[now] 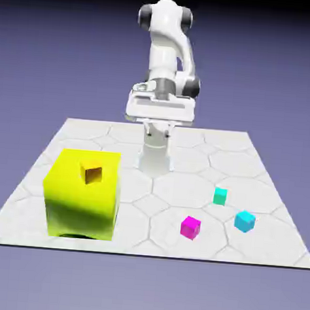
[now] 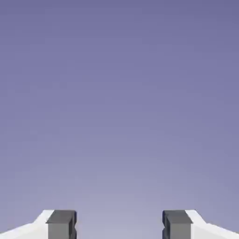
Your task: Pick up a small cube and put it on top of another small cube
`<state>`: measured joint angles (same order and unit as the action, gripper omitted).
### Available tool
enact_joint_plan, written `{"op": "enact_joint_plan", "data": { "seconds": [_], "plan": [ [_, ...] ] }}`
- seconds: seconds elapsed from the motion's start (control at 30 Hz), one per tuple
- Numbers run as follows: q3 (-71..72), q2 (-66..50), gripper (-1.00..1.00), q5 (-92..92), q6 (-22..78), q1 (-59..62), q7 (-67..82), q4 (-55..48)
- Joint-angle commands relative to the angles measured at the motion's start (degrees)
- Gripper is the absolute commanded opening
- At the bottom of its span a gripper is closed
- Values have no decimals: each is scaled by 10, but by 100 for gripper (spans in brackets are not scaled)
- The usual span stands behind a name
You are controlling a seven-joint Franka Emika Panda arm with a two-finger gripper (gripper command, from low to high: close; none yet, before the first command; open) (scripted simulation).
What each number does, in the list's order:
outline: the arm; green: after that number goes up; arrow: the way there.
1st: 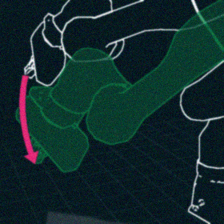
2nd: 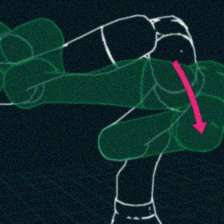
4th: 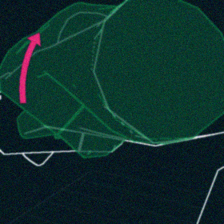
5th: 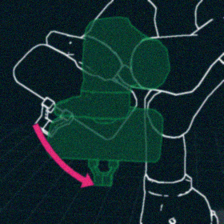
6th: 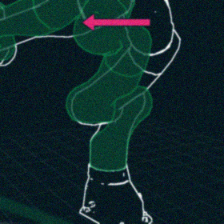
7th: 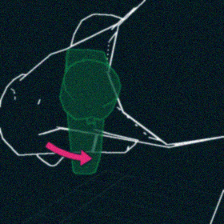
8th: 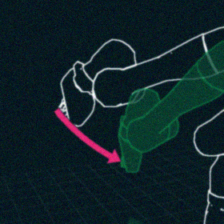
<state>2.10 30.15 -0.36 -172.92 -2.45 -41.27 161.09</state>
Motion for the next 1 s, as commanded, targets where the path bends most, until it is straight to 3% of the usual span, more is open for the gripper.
{"op": "enact_joint_plan", "data": {
  "seconds": [0.0,0.47,0.83,0.87,0.97],
  "plan": [
    [17,-21,0,-3,9,-15,10,1],
    [259,-308,0,-44,133,-217,146,11],
    [55,-469,0,-267,14,-364,-19,-23],
    [55,-469,-100,-267,14,-364,-19,-23],
    [96,-436,-100,-221,38,-334,15,-16]
  ]
}}
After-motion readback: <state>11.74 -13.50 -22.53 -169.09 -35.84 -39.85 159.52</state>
